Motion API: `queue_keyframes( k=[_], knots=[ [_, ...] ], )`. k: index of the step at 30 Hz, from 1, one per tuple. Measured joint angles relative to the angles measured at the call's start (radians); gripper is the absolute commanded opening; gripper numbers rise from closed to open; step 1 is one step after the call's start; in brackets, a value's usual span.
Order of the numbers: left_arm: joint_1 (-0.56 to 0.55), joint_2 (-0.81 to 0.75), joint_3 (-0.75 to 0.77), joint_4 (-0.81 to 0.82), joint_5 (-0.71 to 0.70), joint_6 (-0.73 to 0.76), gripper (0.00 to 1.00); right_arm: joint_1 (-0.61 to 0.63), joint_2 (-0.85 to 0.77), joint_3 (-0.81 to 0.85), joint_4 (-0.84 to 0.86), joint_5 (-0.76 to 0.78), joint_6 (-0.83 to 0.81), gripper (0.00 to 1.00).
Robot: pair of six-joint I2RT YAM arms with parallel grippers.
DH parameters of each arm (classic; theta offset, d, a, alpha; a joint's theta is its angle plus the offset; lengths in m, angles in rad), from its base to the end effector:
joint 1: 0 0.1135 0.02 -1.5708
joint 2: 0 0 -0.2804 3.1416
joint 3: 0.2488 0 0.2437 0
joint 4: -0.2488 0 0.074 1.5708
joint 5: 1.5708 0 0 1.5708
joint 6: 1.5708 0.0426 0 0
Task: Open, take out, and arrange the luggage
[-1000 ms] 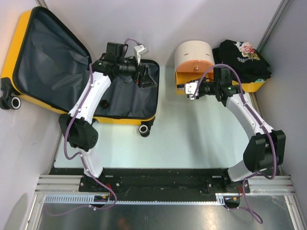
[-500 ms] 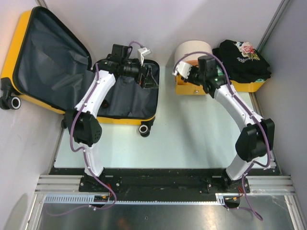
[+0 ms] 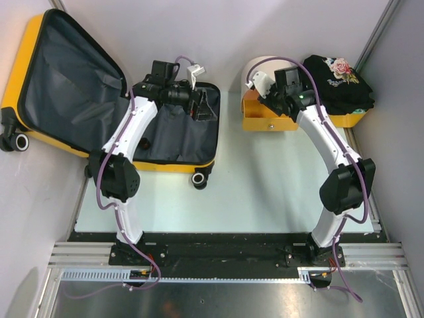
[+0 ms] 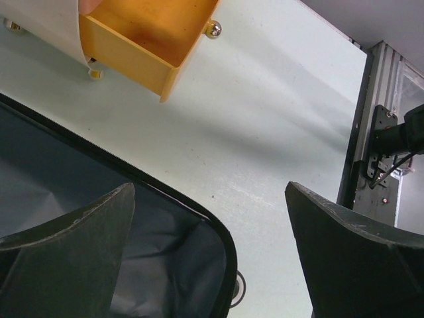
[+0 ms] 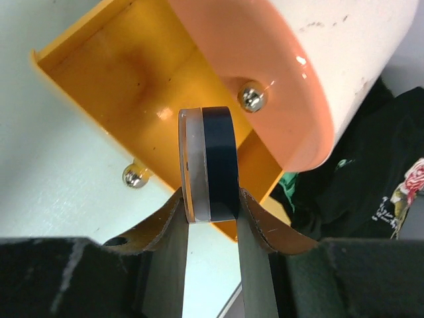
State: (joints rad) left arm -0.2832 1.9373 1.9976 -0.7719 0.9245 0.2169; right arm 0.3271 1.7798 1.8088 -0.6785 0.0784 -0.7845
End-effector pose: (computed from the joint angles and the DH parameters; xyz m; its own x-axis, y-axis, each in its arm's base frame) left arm 0.4015 -0.1523 0.3843 -0.4512 0.2663 -0.8518 0.8662 0.3604 -0.3461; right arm 0.3849 0.1271 0.3842 -0.2208 -0.8186 -0.5302 -0.5895 0.5451 -0.5962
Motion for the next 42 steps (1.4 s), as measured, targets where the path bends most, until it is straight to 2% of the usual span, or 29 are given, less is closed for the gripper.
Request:
queue_keyframes(
  k=[7, 13, 16, 18, 20, 25, 26, 27, 31, 34, 35, 42],
  knots=[
    [0.004, 0.008, 0.0, 0.0, 0.012, -0.01, 0.98, 0.0, 0.04, 0.031, -0.085, 0.071, 0.056, 0.0],
    [0.006, 0.011, 0.0, 0.0, 0.022, -0.01, 0.98, -0.003, 0.179, 0.125, -0.119, 0.225, 0.133, 0.02],
    [0.009, 0.011, 0.0, 0.0, 0.023, -0.01, 0.98, -0.003, 0.218, 0.13, -0.129, 0.277, 0.165, 0.12],
    [0.012, 0.011, 0.0, 0.0, 0.023, -0.01, 0.98, 0.002, 0.233, 0.132, -0.129, 0.309, 0.185, 0.29],
    [0.016, 0.011, 0.0, 0.0, 0.022, -0.01, 0.98, 0.013, 0.249, 0.153, -0.136, 0.33, 0.211, 0.57],
    [0.028, 0.011, 0.0, 0.0, 0.022, -0.009, 0.98, 0.047, 0.291, 0.267, -0.174, 0.266, 0.289, 0.64],
    [0.029, 0.011, 0.0, 0.0, 0.022, -0.009, 0.98, 0.05, 0.29, 0.28, -0.183, 0.242, 0.299, 0.7],
    [0.032, 0.011, 0.0, 0.0, 0.022, -0.009, 0.98, 0.054, 0.29, 0.296, -0.187, 0.214, 0.311, 0.71],
    [0.036, 0.011, 0.0, 0.0, 0.022, -0.01, 0.98, 0.05, 0.28, 0.314, -0.191, 0.067, 0.342, 0.7],
    [0.038, 0.011, 0.0, 0.0, 0.022, -0.009, 0.98, 0.02, 0.253, 0.294, -0.199, -0.058, 0.341, 0.62],
    [0.038, 0.011, 0.0, 0.0, 0.022, -0.009, 0.98, 0.004, 0.23, 0.266, -0.195, -0.103, 0.339, 0.55],
    [0.038, 0.011, 0.0, 0.0, 0.022, -0.01, 0.98, -0.152, 0.08, 0.073, -0.176, -0.318, 0.328, 0.37]
  ],
)
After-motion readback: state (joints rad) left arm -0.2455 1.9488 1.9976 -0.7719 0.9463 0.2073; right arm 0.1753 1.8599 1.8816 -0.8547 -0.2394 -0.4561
